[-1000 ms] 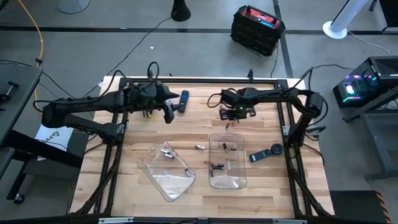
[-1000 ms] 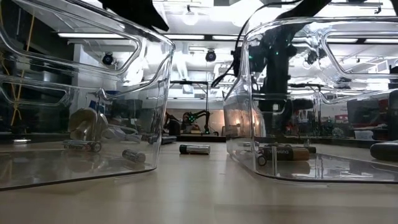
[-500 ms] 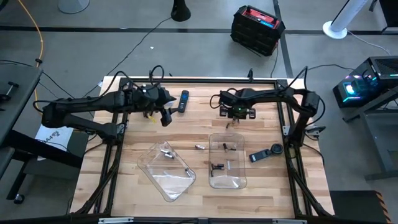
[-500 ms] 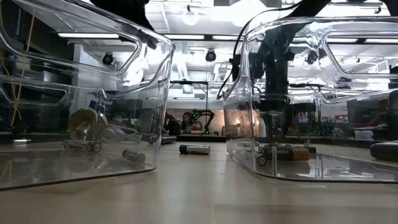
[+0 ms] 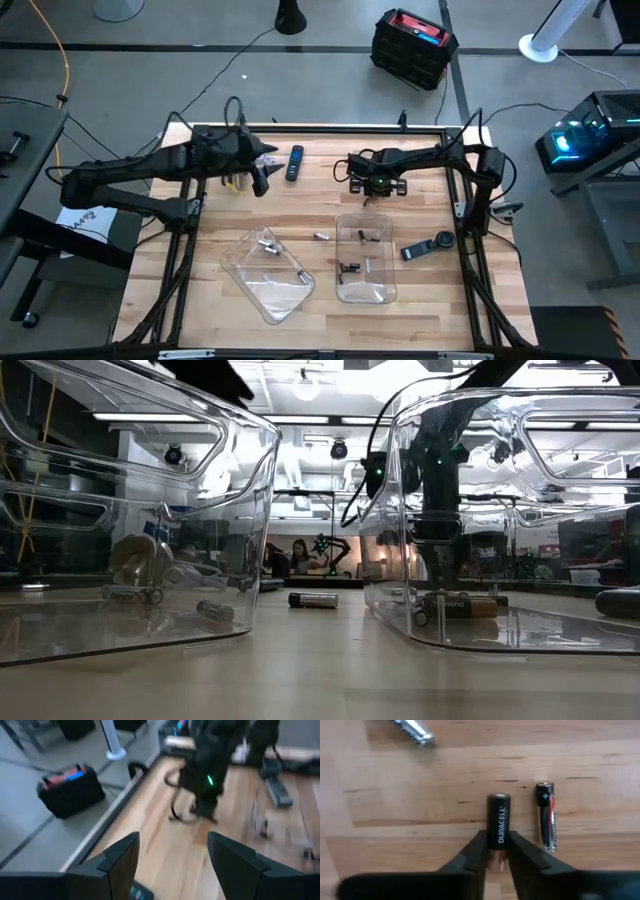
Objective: Sort batteries
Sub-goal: Put the black battery into the right transparent bin, then put the silver battery into the left transparent bin, then adjust the right transparent bin
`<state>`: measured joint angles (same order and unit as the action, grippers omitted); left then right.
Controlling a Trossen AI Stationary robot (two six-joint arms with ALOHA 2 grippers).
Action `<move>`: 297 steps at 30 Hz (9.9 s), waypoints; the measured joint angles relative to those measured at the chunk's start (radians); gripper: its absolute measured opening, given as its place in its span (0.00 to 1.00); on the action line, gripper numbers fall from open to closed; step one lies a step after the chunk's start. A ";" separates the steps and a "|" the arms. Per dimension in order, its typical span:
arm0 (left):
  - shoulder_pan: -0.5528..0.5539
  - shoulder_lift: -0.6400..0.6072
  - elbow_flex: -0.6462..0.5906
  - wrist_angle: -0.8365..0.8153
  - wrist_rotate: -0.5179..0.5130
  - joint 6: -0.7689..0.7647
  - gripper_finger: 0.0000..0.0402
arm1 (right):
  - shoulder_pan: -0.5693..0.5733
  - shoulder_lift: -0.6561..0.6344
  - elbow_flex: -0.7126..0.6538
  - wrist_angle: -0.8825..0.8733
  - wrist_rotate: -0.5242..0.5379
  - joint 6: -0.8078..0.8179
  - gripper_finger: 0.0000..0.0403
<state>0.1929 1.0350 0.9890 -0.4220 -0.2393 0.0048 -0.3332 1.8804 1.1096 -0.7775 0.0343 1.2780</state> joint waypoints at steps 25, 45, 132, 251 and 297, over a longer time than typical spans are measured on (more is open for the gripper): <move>0.005 -0.183 0.000 0.034 -0.048 -0.305 0.56 | 0.593 -0.401 0.136 -0.142 0.025 -0.131 0.08; -0.098 -0.002 0.000 0.237 -0.110 -0.551 0.56 | 0.384 -0.422 0.168 -0.276 0.223 -0.205 0.53; -0.058 -0.022 0.001 0.124 -0.156 -0.496 0.56 | 0.109 -0.473 0.050 -0.246 0.210 -0.441 0.57; -0.094 -0.111 0.001 0.135 -0.331 -0.344 0.56 | -0.127 0.055 0.081 0.225 0.002 -0.899 0.53; -0.096 -0.102 0.001 0.053 -0.487 -0.423 0.56 | 0.471 0.242 0.621 0.452 -0.180 -0.981 0.47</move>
<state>0.0971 0.9329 0.9897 -0.3687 -0.7261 -0.4183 0.1376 2.1229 1.7308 -0.3259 -0.1458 0.2971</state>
